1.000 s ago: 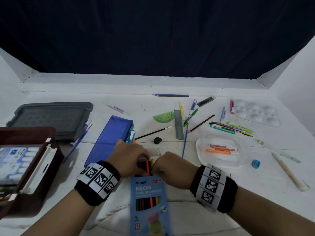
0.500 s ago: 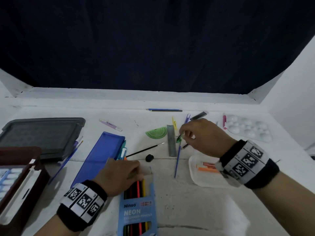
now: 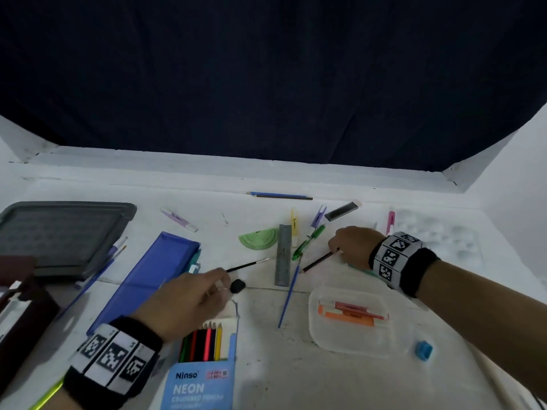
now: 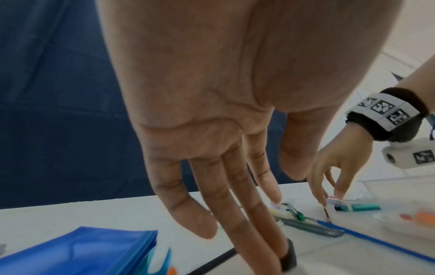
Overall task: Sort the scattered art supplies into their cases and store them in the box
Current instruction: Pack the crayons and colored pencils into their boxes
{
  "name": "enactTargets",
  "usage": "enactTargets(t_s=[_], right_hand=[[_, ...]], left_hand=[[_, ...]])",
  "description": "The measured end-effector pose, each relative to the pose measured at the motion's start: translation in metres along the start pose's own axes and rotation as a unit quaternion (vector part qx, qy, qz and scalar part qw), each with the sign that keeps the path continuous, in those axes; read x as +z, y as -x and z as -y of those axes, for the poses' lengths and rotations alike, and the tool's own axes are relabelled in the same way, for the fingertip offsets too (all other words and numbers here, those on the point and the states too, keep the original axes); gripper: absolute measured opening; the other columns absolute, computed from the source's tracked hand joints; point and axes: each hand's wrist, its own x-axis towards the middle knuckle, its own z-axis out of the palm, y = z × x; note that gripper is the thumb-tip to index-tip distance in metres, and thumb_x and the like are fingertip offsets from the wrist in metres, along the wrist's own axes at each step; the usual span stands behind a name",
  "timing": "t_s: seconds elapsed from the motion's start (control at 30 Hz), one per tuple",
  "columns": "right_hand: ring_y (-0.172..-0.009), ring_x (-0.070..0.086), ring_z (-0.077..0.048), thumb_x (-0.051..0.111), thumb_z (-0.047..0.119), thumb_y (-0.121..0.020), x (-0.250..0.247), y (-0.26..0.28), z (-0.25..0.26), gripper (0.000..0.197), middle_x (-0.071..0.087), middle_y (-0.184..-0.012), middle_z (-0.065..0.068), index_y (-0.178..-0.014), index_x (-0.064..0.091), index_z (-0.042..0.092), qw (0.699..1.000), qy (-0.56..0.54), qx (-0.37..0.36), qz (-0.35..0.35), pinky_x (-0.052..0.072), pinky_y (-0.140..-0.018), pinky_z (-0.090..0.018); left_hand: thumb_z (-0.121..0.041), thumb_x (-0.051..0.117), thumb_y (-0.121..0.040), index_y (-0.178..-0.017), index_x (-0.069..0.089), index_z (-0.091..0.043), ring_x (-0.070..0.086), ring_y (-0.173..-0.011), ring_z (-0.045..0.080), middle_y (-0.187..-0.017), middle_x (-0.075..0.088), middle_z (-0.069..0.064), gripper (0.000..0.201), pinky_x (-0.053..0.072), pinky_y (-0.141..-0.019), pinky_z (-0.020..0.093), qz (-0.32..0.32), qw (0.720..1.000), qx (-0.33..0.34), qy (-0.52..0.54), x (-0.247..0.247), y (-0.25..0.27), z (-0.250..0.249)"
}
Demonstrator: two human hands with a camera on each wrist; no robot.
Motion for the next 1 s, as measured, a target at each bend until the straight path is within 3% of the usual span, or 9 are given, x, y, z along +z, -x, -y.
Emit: enactTargets(t_s=[0.13, 0.23, 0.4, 0.53, 0.7, 0.87, 1.0], right_hand=[[-0.115, 0.056, -0.028, 0.04, 0.009, -0.097, 0.01, -0.01, -0.002, 0.03, 0.054, -0.123, -0.008, -0.123, 0.056, 0.014, 0.999, 0.031, -0.026, -0.028, 0.046, -0.086, -0.035], [-0.114, 0.057, -0.029, 0.039, 0.015, -0.1, 0.017, -0.015, -0.006, 0.027, 0.056, -0.123, -0.007, -0.122, 0.055, 0.015, 0.997, 0.052, -0.03, -0.044, 0.045, -0.086, -0.035], [-0.114, 0.056, -0.031, 0.039, 0.018, -0.101, 0.021, -0.015, -0.022, 0.026, 0.054, -0.121, -0.009, -0.122, 0.054, 0.016, 0.997, 0.056, -0.044, -0.038, 0.045, -0.087, -0.038], [-0.111, 0.052, -0.03, 0.041, 0.013, -0.099, 0.022, -0.012, -0.036, 0.03, 0.052, -0.119, -0.007, -0.128, 0.048, 0.02, 0.995, 0.032, -0.047, -0.076, 0.042, -0.078, -0.037], [-0.102, 0.057, -0.024, 0.04, 0.02, -0.102, 0.011, 0.005, -0.046, 0.024, 0.057, -0.111, -0.002, -0.126, 0.043, 0.021, 0.978, -0.074, -0.017, -0.193, 0.042, -0.07, -0.033], [-0.072, 0.053, -0.022, 0.039, 0.029, -0.103, 0.001, 0.029, -0.045, 0.004, 0.059, -0.091, 0.003, -0.102, 0.04, 0.025, 0.937, -0.2, 0.002, -0.286, 0.046, -0.062, -0.037], [-0.061, 0.049, -0.016, 0.046, 0.027, -0.101, 0.001, 0.04, -0.046, 0.014, 0.056, -0.082, 0.008, -0.094, 0.034, 0.03, 0.918, -0.236, 0.012, -0.32, 0.048, -0.059, -0.035]], left_hand=[[-0.031, 0.056, -0.098, -0.103, 0.054, -0.038, 0.061, -0.067, 0.008, -0.076, 0.065, -0.009, 0.009, 0.052, -0.06, 0.029, -0.077, 0.997, 0.008, 0.024, -0.007, -0.037, -0.014], [-0.023, 0.062, -0.094, -0.102, 0.058, -0.035, 0.062, -0.07, 0.008, -0.081, 0.064, -0.011, 0.015, 0.054, -0.064, 0.032, -0.143, 0.989, 0.019, 0.028, -0.014, -0.077, -0.02], [-0.027, 0.059, -0.094, -0.108, 0.057, -0.032, 0.06, -0.082, 0.009, -0.095, 0.06, -0.01, 0.016, 0.052, -0.074, 0.033, -0.172, 0.985, -0.006, -0.01, -0.021, -0.148, -0.017], [-0.028, 0.054, -0.097, -0.116, 0.056, -0.028, 0.058, -0.096, 0.018, -0.108, 0.056, -0.004, 0.019, 0.05, -0.087, 0.038, -0.156, 0.986, -0.046, -0.045, -0.018, -0.199, -0.013], [-0.026, 0.041, -0.101, -0.137, 0.042, -0.027, 0.049, -0.12, 0.024, -0.134, 0.049, -0.001, 0.036, 0.039, -0.1, 0.044, -0.047, 0.983, -0.066, -0.163, -0.009, -0.251, -0.007], [-0.025, 0.04, -0.1, -0.136, 0.041, -0.027, 0.049, -0.12, 0.023, -0.136, 0.043, -0.001, 0.036, 0.035, -0.099, 0.045, -0.014, 0.977, -0.087, -0.192, 0.001, -0.285, -0.004], [-0.027, 0.041, -0.097, -0.128, 0.047, -0.028, 0.05, -0.115, 0.023, -0.13, 0.043, -0.002, 0.032, 0.033, -0.095, 0.047, -0.022, 0.961, -0.103, -0.254, 0.002, -0.297, -0.005]])
